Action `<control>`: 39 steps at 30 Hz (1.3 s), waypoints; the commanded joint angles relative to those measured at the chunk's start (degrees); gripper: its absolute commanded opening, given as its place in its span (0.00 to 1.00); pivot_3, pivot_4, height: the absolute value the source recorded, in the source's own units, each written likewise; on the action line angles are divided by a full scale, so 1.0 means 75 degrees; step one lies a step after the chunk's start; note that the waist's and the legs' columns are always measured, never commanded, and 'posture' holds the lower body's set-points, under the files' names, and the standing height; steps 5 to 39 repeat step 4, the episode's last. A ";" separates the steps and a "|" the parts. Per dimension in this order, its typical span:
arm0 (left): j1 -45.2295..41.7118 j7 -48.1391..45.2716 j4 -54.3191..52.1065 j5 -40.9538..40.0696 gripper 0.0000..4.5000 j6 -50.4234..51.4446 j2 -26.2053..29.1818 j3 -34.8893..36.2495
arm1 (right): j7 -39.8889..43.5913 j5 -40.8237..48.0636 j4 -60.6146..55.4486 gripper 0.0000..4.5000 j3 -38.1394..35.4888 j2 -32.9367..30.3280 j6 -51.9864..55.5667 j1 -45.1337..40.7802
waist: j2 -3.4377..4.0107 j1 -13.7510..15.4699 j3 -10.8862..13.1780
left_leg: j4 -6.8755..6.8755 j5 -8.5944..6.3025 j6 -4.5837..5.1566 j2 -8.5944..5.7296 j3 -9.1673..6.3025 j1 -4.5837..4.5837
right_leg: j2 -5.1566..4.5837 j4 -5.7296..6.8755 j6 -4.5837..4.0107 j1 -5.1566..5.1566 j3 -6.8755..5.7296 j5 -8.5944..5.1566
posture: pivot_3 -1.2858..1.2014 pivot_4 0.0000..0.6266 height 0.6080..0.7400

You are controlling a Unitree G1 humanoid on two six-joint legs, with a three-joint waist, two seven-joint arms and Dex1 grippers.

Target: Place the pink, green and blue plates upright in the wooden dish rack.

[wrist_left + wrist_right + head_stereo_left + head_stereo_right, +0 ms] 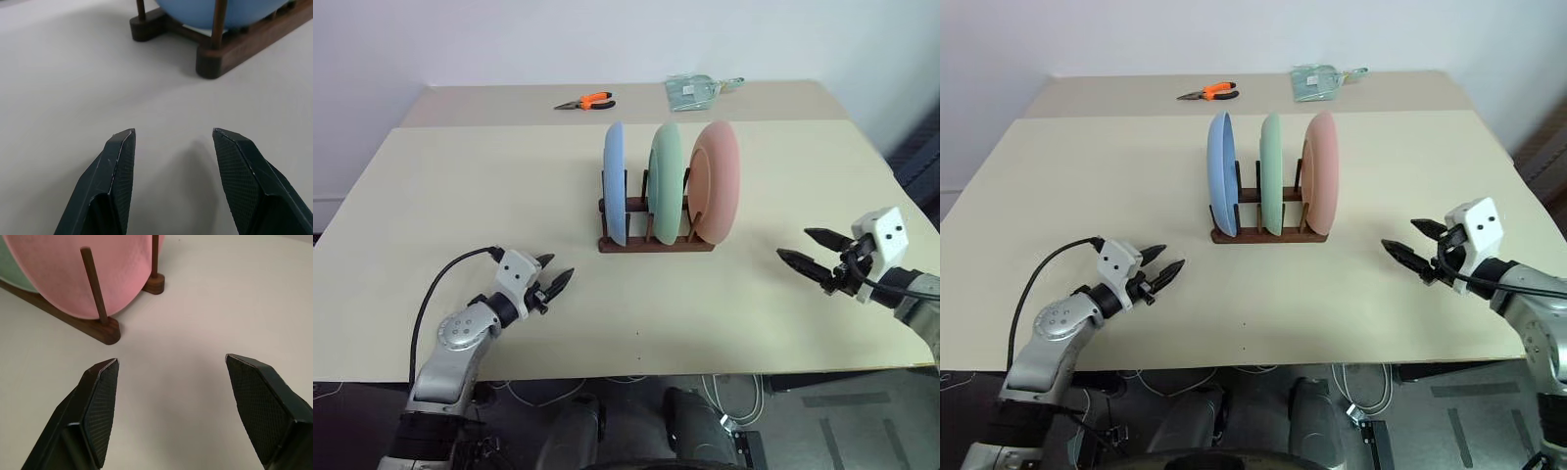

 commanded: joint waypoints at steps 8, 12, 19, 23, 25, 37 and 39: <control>0.0229 -0.0016 -0.0467 -0.0210 0.57 0.0031 0.0143 0.0402 | 0.0123 -0.0531 0.0422 0.79 0.0307 0.0226 -0.0684 -0.0639 | 0.0000 0.0034 0.0001 | 0.0005 0.0000 0.0000 -0.0001 -0.0002 -0.0001 | -0.0003 0.0000 0.0001 0.0003 -0.0001 -0.0001 | 0.52 0.24 1.00; 0.0229 -0.0016 -0.0467 -0.0210 0.57 0.0031 0.0143 0.0402 | 0.0123 -0.0531 0.0422 0.79 0.0307 0.0226 -0.0684 -0.0639 | 0.0000 0.0034 0.0001 | 0.0005 0.0000 0.0000 -0.0001 -0.0002 -0.0001 | -0.0003 0.0000 0.0001 0.0003 -0.0001 -0.0001 | 0.52 0.24 1.00; 0.0229 -0.0016 -0.0467 -0.0210 0.57 0.0031 0.0143 0.0402 | 0.0123 -0.0531 0.0422 0.79 0.0307 0.0226 -0.0684 -0.0639 | 0.0000 0.0034 0.0001 | 0.0005 0.0000 0.0000 -0.0001 -0.0002 -0.0001 | -0.0003 0.0000 0.0001 0.0003 -0.0001 -0.0001 | 0.52 0.24 1.00; 0.0229 -0.0016 -0.0467 -0.0210 0.57 0.0031 0.0143 0.0402 | 0.0123 -0.0531 0.0422 0.79 0.0307 0.0226 -0.0684 -0.0639 | 0.0000 0.0034 0.0001 | 0.0005 0.0000 0.0000 -0.0001 -0.0002 -0.0001 | -0.0003 0.0000 0.0001 0.0003 -0.0001 -0.0001 | 0.52 0.24 1.00; 0.0229 -0.0016 -0.0467 -0.0210 0.57 0.0031 0.0143 0.0402 | 0.0123 -0.0531 0.0422 0.79 0.0307 0.0226 -0.0684 -0.0639 | 0.0000 0.0034 0.0001 | 0.0005 0.0000 0.0000 -0.0001 -0.0002 -0.0001 | -0.0003 0.0000 0.0001 0.0003 -0.0001 -0.0001 | 0.52 0.24 1.00; 0.0229 -0.0016 -0.0467 -0.0210 0.57 0.0031 0.0143 0.0402 | 0.0123 -0.0531 0.0422 0.79 0.0307 0.0226 -0.0684 -0.0639 | 0.0000 0.0034 0.0001 | 0.0005 0.0000 0.0000 -0.0001 -0.0002 -0.0001 | -0.0003 0.0000 0.0001 0.0003 -0.0001 -0.0001 | 0.52 0.24 1.00; 0.0229 -0.0016 -0.0467 -0.0210 0.57 0.0031 0.0143 0.0402 | 0.0123 -0.0531 0.0422 0.79 0.0307 0.0226 -0.0684 -0.0639 | 0.0000 0.0034 0.0001 | 0.0005 0.0000 0.0000 -0.0001 -0.0002 -0.0001 | -0.0003 0.0000 0.0001 0.0003 -0.0001 -0.0001 | 0.52 0.24 1.00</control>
